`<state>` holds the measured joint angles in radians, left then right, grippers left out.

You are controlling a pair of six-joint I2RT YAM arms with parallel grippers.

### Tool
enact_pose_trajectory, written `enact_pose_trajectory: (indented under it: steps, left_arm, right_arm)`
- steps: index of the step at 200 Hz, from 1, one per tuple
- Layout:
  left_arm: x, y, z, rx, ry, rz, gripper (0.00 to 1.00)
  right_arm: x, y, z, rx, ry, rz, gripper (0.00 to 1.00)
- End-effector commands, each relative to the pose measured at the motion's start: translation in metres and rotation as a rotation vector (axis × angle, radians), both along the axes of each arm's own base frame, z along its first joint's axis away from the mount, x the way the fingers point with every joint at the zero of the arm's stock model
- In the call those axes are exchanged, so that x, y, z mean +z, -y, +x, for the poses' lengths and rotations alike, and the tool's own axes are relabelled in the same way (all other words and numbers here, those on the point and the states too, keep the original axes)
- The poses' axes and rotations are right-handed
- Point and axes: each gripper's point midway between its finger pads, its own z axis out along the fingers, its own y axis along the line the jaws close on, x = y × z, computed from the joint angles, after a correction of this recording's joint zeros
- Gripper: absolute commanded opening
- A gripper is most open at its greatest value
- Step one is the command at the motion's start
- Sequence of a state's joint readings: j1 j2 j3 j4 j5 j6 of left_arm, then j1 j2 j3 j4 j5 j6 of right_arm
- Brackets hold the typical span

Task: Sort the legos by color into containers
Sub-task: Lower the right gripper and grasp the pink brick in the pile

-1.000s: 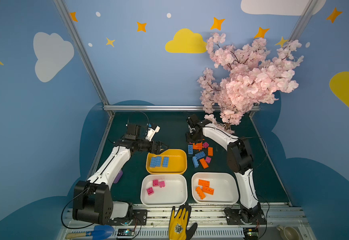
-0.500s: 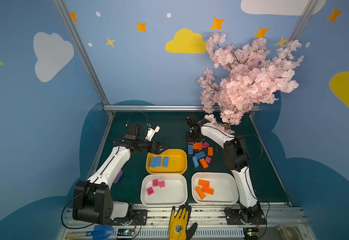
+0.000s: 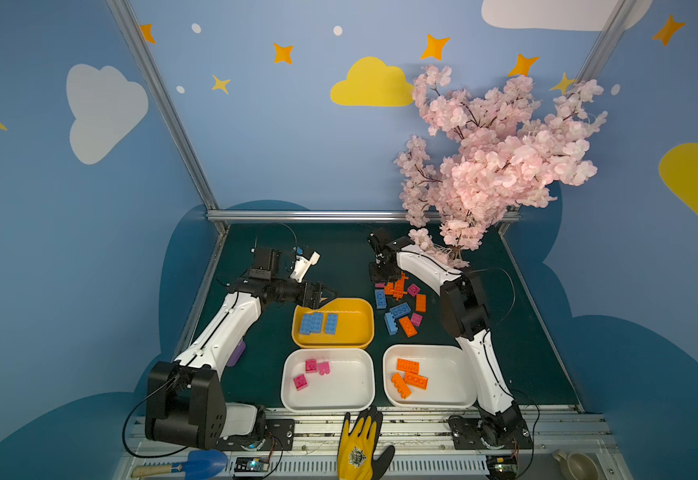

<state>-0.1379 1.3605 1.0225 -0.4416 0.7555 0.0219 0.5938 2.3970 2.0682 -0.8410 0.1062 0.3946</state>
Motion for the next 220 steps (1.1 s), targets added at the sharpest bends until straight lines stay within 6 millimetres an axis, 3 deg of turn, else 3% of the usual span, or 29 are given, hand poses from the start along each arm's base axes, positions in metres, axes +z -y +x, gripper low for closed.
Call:
enact_pose_trajectory:
  steps: [1, 65, 92, 140, 220]
  left_arm:
    - [-0.001, 0.0, -0.006, -0.014, -0.008, -0.004, 1.0]
    - [-0.005, -0.001, -0.006, -0.015, -0.016, 0.003, 1.0]
    - [-0.007, -0.001, -0.006, -0.015, -0.02, 0.004, 1.0]
    - [-0.009, 0.0, -0.005, -0.019, -0.023, 0.005, 1.0]
    - [-0.012, -0.001, -0.005, -0.021, -0.032, 0.012, 1.0]
  right_arm:
    - [-0.013, 0.003, -0.004, 0.024, -0.022, -0.062, 0.42]
    - [-0.003, 0.001, -0.004, 0.095, 0.042, -0.163, 0.35]
    - [0.01, 0.001, -0.004, 0.119, 0.078, -0.181, 0.44]
    - [0.024, -0.001, -0.013, 0.145, 0.103, -0.186, 0.44]
    - [0.017, -0.012, -0.019, 0.178, 0.083, -0.147, 0.42]
